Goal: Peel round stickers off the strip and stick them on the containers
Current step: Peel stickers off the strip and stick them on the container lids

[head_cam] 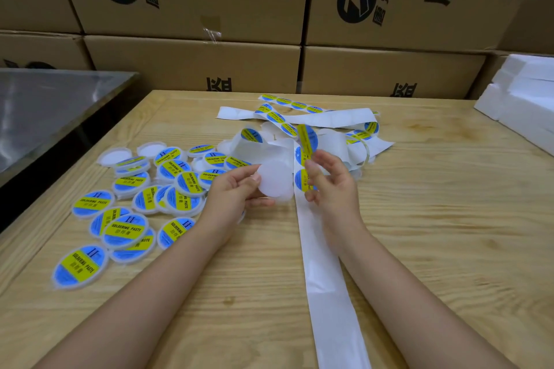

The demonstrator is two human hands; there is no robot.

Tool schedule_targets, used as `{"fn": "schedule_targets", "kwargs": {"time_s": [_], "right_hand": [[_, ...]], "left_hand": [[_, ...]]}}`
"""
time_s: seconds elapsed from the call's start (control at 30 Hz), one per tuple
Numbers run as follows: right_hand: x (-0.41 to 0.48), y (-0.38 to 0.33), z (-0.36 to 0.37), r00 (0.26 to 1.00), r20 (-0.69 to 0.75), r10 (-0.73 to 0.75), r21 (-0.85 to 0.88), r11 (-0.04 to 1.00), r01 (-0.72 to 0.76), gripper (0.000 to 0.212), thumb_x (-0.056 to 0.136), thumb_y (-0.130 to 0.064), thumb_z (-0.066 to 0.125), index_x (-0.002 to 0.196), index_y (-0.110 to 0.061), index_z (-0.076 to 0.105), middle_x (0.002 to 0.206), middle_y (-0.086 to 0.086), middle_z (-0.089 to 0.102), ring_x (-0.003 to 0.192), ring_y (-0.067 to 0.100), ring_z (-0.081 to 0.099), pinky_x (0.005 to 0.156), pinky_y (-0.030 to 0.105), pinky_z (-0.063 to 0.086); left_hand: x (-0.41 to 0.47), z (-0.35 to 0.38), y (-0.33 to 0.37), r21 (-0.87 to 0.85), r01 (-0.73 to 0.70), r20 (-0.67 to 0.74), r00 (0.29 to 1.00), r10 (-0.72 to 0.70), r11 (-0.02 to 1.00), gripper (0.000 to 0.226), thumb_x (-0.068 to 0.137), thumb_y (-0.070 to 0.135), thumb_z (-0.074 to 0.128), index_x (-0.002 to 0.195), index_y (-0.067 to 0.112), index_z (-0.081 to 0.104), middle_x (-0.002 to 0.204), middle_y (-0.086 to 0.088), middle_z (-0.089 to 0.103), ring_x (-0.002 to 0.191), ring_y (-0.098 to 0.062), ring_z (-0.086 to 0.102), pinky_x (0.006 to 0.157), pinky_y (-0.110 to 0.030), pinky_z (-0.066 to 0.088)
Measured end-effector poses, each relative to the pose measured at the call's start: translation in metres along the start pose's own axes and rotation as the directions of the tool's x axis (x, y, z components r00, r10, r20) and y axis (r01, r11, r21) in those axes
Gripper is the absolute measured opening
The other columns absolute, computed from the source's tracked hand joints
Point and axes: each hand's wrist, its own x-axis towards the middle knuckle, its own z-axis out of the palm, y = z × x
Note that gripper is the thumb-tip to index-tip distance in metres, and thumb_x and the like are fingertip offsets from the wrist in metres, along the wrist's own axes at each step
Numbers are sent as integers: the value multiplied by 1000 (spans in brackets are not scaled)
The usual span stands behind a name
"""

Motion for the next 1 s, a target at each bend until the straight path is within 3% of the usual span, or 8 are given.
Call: {"fn": "schedule_targets", "kwargs": {"time_s": [0.07,0.1,0.27,0.57,1.0], "right_hand": [[2,-2,-1,995,-10,100,169,981,-97,2,84,-19,65,83,-20,65,64,-11,61,55,4,51,54,22,40],[2,-3,-2,993,11,120,187,975,-120,4,83,-19,65,79,-18,66,61,-10,60,56,3,53,53,20,41],[-1,-3,-3,965,188,185,108,972,-208,16,81,-17,66,66,-17,70,67,-5,67,64,3,59,55,20,45],[6,-7,-11,946,217,240,5,969,-246,30,83,-7,64,54,-14,69,59,-1,66,56,6,60,54,18,48],[6,-1,-10,955,186,231,-101,971,-215,14,83,-5,65,69,-1,64,81,20,59,71,21,55,63,23,49]], "left_hand": [[0,1,0,-4,8,-11,1000,-8,1000,21,95,-1,43,110,2,57,81,-9,67,61,-11,69,51,-22,56],[1,2,0,-6,11,-11,1000,-11,1000,21,95,-1,43,111,1,56,80,-9,67,60,-11,68,50,-22,55],[1,1,-1,41,13,9,1000,-13,999,17,95,2,45,105,-2,58,66,0,72,62,-11,69,51,-21,55],[1,2,0,58,8,-12,1000,-8,998,13,92,1,50,91,6,61,64,1,71,59,-10,68,50,-20,54],[2,-1,-3,117,1,23,1000,-3,993,12,91,5,53,91,9,65,70,-1,73,65,-13,70,53,-20,54]]}}
